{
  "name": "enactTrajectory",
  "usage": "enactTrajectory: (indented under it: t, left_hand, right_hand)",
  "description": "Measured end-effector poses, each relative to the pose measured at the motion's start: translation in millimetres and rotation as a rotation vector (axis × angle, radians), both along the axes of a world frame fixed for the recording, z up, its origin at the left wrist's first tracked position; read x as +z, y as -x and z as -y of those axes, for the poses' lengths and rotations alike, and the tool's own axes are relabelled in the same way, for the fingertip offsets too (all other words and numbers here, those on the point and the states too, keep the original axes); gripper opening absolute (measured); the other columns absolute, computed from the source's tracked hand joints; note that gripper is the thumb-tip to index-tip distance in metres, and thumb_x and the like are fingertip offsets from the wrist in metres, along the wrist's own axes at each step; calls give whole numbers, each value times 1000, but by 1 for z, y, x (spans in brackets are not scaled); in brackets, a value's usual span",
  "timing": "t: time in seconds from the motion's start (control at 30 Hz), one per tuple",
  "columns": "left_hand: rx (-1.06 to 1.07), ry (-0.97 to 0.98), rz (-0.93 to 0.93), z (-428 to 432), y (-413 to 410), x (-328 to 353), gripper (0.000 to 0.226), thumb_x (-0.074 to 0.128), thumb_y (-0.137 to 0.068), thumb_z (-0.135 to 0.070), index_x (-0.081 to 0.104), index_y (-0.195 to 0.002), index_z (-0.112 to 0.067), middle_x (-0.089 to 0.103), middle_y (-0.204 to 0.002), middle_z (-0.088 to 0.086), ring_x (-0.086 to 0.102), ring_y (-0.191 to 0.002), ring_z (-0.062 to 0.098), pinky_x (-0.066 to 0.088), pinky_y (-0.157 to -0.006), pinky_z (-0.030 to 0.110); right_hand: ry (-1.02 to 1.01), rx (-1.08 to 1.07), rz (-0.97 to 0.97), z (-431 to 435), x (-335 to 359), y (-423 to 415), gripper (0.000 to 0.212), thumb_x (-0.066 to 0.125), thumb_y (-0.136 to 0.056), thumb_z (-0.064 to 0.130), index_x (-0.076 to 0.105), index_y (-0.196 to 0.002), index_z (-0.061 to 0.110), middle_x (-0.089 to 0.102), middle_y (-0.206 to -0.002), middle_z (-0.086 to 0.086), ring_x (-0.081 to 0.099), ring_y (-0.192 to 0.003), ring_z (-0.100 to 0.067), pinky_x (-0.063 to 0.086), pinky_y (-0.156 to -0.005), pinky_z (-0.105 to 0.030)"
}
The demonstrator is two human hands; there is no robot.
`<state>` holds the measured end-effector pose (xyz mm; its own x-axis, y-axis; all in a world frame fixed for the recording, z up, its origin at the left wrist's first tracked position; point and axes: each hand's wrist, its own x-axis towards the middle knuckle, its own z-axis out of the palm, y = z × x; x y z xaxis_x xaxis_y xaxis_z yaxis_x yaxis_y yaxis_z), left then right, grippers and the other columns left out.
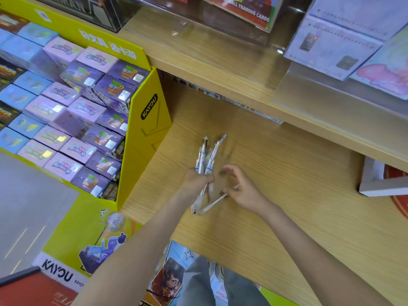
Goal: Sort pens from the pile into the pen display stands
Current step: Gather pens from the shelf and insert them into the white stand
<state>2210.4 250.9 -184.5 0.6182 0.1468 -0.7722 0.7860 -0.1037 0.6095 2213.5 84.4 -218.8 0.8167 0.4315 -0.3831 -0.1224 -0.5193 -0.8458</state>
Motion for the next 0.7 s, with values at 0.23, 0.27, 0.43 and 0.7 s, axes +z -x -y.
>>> enactTrajectory:
  t: [0.23, 0.27, 0.43, 0.7]
  left_hand:
    - [-112, -15, -35, -18, 15, 12, 12, 62, -84, -4, 51, -79, -8, 59, -47, -2, 46, -32, 3, 32, -37, 13]
    - [-115, -24, -42, -20, 17, 13, 10, 63, -84, -6, 54, -88, -5, 62, -54, 1, 49, -35, 4, 33, -37, 13]
    - [-179, -3, -45, -23, 26, 15, 16, 64, -84, -7, 48, -82, -10, 50, -33, -15, 43, -29, 0, 31, -38, 17]
    - [-176, 100, -8, -17, 31, 13, 4, 61, -75, 4, 63, -73, 0, 64, -61, 12, 58, -49, 17, 46, -50, 22]
  right_hand:
    - [292, 29, 217, 25, -14, 13, 16, 74, -76, 14, 66, -88, 23, 50, -98, 6, 40, -97, -14, 27, -85, -28]
    - [178, -9, 163, 21, -12, 10, 19, 74, -75, 8, 65, -85, 22, 55, -93, 4, 46, -92, -14, 33, -84, -29]
    - [-378, -515, -296, -6, 3, -1, 26, 62, -82, -10, 55, -88, 14, 58, -80, -2, 57, -71, -13, 48, -68, -21]
    - [-427, -609, -546, -45, 7, 2, 20, 56, -94, 10, 53, -112, 2, 66, -94, -10, 66, -82, -18, 57, -70, -27]
